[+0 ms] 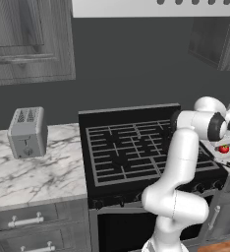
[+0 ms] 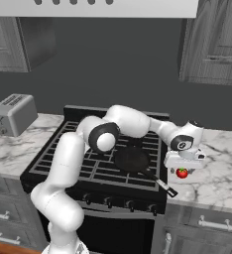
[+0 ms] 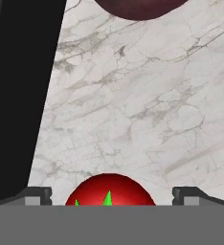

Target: Place the pan on the front right burner on the stove. Then place the tomato and the onion in the pan and turn on the front right burner.

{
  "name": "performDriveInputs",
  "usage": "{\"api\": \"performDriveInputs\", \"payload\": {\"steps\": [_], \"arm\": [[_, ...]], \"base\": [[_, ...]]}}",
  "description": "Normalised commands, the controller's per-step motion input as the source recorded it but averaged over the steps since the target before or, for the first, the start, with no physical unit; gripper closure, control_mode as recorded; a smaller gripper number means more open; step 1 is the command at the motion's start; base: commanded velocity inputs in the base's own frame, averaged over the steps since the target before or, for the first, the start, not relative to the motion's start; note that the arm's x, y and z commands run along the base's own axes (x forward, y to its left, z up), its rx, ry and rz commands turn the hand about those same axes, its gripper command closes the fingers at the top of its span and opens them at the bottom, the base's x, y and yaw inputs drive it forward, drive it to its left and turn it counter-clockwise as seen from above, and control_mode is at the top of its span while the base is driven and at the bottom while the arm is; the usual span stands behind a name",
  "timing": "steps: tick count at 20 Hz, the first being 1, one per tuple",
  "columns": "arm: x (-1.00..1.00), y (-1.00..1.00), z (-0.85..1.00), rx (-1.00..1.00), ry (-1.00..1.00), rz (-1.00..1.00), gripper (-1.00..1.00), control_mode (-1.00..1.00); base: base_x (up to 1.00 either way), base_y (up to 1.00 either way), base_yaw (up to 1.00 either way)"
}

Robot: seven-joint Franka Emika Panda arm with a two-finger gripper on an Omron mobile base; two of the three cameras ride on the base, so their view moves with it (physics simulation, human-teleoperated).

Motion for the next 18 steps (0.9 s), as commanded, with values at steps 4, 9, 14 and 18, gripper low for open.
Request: {"api": "performDriveInputs", "payload": {"steps": [4, 9, 14, 18], "arm": [[0.0, 0.0, 0.0, 0.0, 0.0, 0.0, 1.0, -1.0], [0.0, 0.0, 0.0, 0.0, 0.0, 0.0, 1.0, -1.0], [0.0, 0.0, 0.0, 0.0, 0.0, 0.0, 1.0, -1.0], [-0.01, 0.0, 0.36, 0.0, -0.01, 0.0, 1.0, -1.0]], "base": [[0.0, 0.0, 0.0], [0.0, 0.0, 0.0], [0.0, 0.0, 0.0], [0.0, 0.0, 0.0]]}}
